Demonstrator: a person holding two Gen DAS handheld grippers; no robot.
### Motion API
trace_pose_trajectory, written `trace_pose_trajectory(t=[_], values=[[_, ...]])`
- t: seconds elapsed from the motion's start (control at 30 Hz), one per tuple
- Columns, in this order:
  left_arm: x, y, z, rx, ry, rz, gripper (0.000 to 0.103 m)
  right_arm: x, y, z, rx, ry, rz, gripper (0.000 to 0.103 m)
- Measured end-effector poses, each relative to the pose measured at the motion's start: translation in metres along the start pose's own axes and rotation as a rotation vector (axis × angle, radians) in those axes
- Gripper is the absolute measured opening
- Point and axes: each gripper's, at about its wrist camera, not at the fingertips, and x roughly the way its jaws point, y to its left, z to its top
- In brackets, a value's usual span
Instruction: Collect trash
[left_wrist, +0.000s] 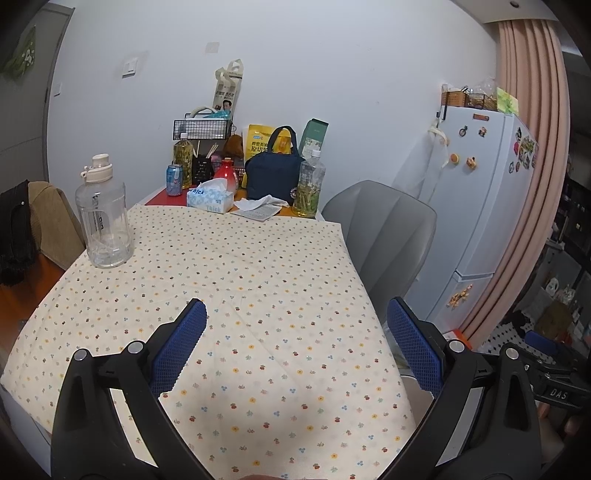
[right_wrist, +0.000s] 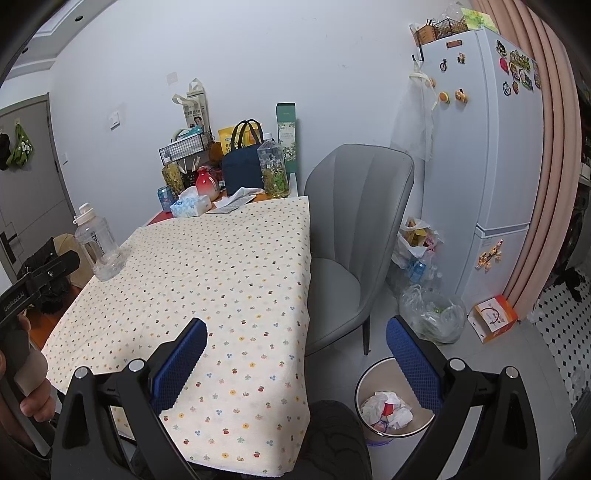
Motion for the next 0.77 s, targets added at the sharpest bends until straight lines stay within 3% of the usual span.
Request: trace_pose_trajectory(t=[0.77], values=[[0.017,0.005,-0.015,-0.004,0.045,-0.006,0.097,0.018,0.002,-0.004,-0.004,0.036,-0.003,0.095]])
